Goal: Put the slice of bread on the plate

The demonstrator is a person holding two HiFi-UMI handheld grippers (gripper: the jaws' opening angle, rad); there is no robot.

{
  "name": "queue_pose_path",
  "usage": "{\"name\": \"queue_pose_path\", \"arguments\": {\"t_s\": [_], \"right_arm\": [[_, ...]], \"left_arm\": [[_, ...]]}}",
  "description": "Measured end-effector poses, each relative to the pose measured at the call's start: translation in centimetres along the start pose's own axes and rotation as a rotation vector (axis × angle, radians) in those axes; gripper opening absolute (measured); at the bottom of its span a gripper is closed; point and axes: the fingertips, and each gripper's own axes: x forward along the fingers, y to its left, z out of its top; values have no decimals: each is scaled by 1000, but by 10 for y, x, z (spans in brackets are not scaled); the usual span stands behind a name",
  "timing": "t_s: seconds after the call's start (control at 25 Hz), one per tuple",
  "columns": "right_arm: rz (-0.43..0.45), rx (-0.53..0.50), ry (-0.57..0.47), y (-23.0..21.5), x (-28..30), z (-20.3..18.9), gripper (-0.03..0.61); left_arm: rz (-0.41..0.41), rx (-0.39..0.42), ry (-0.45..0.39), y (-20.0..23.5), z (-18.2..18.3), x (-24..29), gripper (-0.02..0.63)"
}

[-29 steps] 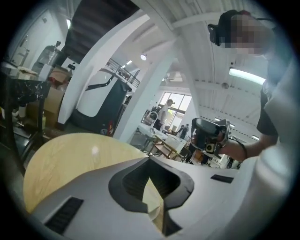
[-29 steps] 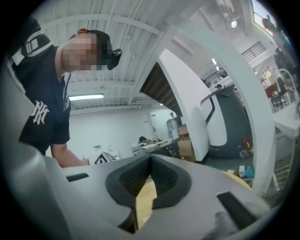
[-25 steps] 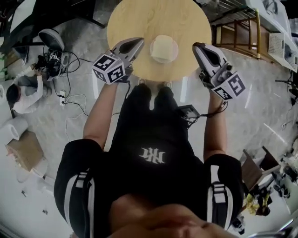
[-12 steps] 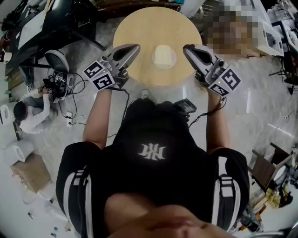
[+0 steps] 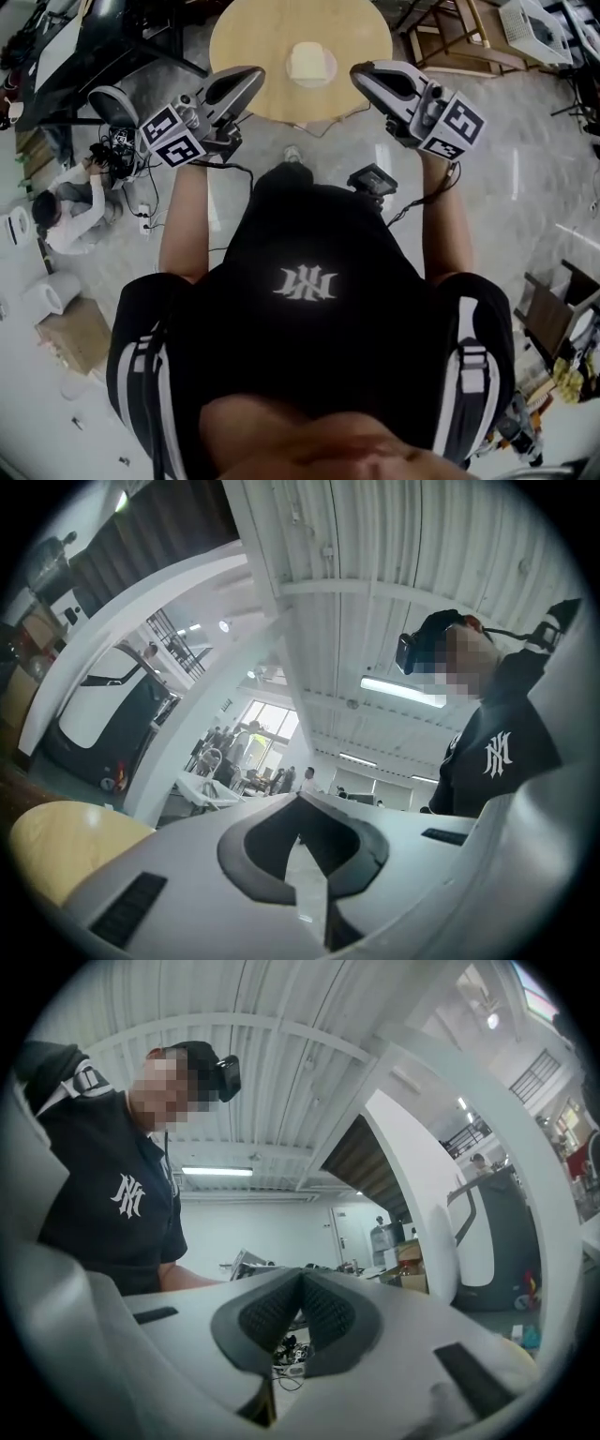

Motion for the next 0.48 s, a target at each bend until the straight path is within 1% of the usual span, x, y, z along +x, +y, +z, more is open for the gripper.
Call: {"name": "queue_pose_path", "arguments": {"t_s": [0.12, 0.24, 0.4, 0.48], "right_arm": [[27, 11, 12, 24, -19, -16, 3], [43, 14, -12, 47, -38, -26, 3], [37, 6, -29, 96, -67, -36, 3], [18, 7, -35, 123, -84, -39, 3]], "left_arm": [[22, 17, -16, -25, -10, -4, 5], [45, 22, -21, -53, -20, -8, 5], [61, 21, -10, -109, -42, -19, 5], [70, 9, -16, -138, -52, -27, 5]]}}
